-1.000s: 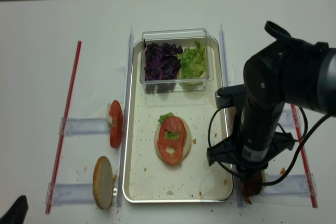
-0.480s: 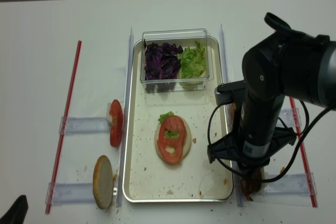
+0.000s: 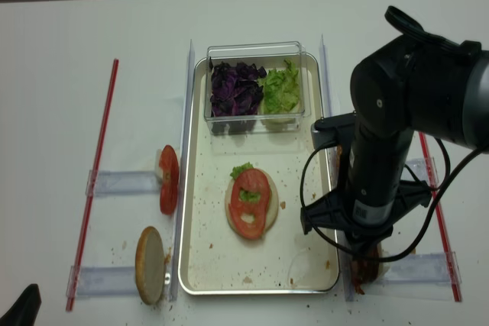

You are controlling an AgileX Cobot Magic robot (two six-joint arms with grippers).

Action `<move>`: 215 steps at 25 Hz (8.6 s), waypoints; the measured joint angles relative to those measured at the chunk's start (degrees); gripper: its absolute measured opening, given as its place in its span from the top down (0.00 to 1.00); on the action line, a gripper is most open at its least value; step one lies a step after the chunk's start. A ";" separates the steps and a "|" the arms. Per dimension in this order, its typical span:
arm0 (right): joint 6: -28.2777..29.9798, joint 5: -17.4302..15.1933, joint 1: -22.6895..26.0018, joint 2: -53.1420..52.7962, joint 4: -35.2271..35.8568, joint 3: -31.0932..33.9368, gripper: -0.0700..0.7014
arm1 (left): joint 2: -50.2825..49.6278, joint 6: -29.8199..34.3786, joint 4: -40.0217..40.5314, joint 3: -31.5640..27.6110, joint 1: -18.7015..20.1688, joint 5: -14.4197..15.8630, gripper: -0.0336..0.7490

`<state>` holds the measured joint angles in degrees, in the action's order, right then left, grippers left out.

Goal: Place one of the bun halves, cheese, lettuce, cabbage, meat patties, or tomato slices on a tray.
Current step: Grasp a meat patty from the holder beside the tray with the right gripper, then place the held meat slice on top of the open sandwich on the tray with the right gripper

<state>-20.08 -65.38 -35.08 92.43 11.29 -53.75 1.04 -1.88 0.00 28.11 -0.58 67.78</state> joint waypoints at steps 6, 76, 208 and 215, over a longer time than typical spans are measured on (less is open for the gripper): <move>0.00 0.11 0.00 -2.26 0.00 0.00 0.76 | 0.00 0.00 0.00 0.00 0.00 0.00 0.33; 61.84 3.94 11.92 3.60 57.09 -2.92 0.76 | 0.00 0.00 0.00 0.00 0.00 0.00 0.33; 82.44 11.74 17.16 17.45 78.02 6.30 0.25 | 0.00 0.00 0.00 0.00 0.00 0.00 0.33; 81.98 12.18 17.41 15.20 76.33 6.30 0.25 | 0.00 0.00 0.00 0.00 0.00 0.00 0.33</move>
<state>61.90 -53.20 -17.67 107.63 87.62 -47.45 1.04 -1.88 0.00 28.11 -0.58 67.78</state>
